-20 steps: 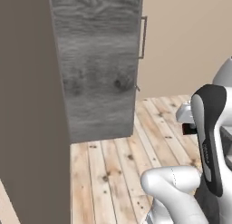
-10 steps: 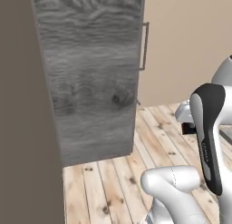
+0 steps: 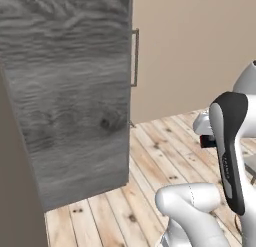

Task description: Retrieve the tupperware and aluminum foil from the cabinet and place them on the dining counter near the plate with lime and broccoli to prepare for storing leftovers.

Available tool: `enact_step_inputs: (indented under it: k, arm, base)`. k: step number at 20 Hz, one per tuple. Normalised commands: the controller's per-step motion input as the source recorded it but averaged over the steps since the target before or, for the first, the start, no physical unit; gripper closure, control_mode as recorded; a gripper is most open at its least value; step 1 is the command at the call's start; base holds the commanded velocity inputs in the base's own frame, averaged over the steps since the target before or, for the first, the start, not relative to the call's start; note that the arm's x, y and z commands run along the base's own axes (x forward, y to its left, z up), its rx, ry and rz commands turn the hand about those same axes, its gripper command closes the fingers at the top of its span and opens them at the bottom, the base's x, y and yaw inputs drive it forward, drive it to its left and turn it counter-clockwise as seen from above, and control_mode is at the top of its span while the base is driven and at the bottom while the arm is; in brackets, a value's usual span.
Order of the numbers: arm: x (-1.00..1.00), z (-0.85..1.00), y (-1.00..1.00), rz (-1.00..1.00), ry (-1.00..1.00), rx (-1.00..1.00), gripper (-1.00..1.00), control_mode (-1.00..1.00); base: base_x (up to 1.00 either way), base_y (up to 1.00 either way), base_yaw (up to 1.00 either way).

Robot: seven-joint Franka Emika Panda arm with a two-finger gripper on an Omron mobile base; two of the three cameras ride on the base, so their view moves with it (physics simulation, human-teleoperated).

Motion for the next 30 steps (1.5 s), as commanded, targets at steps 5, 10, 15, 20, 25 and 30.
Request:
enact_step_inputs:
  k: [5,10,15,20,25,30]
  arm:
    - [0.0,0.0,0.0,0.0,0.0,0.0,1.0,1.0]
    - [0.0,0.0,0.0,0.0,0.0,0.0,1.0,1.0]
    - [0.0,0.0,0.0,0.0,0.0,0.0,1.0,1.0]
    - [0.0,0.0,0.0,0.0,0.0,0.0,1.0,1.0]
    - [0.0,0.0,0.0,0.0,0.0,0.0,1.0,1.0]
    - [0.0,0.0,0.0,0.0,0.0,0.0,1.0,1.0]
  base:
    - [0.78,-0.17,-0.39]
    - [0.88,0.0,-0.41]
    - [0.56,-0.13,-0.51]
    - [0.68,-0.06,-0.54]
    - [1.0,0.0,-0.39]
    - [1.0,0.0,-0.25]
